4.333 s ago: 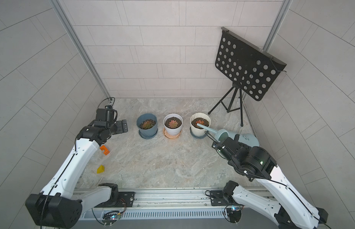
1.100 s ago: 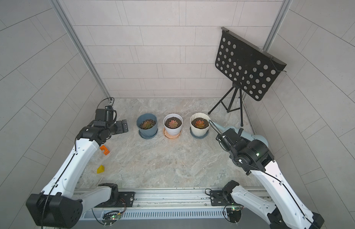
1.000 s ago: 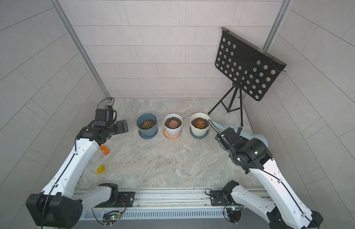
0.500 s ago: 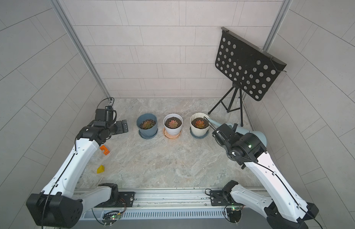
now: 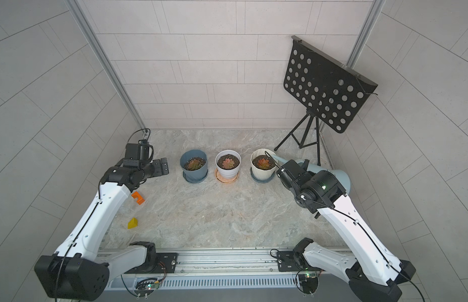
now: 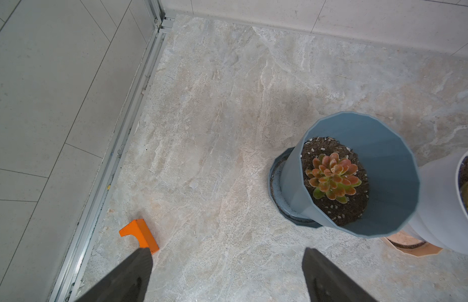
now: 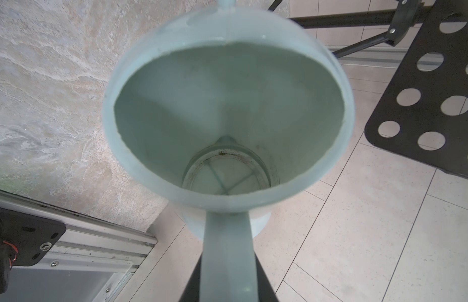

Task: Water the succulent around the soil edge
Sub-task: Water the soil of the potted plant with water.

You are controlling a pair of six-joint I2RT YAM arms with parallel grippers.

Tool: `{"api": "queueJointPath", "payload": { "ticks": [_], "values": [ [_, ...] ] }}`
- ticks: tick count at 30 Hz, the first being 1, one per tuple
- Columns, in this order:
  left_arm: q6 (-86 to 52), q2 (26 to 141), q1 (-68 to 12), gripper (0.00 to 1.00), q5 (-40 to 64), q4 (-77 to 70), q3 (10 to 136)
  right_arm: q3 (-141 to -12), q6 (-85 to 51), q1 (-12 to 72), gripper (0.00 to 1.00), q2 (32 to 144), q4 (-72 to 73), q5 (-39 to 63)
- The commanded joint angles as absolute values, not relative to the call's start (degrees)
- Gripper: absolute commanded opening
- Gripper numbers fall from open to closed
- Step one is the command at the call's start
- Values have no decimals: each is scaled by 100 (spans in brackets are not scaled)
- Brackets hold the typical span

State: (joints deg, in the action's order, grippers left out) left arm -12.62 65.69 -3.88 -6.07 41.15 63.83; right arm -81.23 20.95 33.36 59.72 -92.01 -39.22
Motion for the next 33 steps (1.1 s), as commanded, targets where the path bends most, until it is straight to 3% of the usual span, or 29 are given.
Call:
{"api": "queueJointPath", "payload": {
  "ticks": [1, 33],
  "values": [
    [-1291, 6573, -356, 97, -572, 4267, 6594, -8321, 2049, 3370, 0, 6011, -10257, -4315],
    [-1299, 6590, -316, 97, -438, 4307, 6631, -8769, 2030, 3577, 0, 6625, -10252, -4452]
  ]
}}
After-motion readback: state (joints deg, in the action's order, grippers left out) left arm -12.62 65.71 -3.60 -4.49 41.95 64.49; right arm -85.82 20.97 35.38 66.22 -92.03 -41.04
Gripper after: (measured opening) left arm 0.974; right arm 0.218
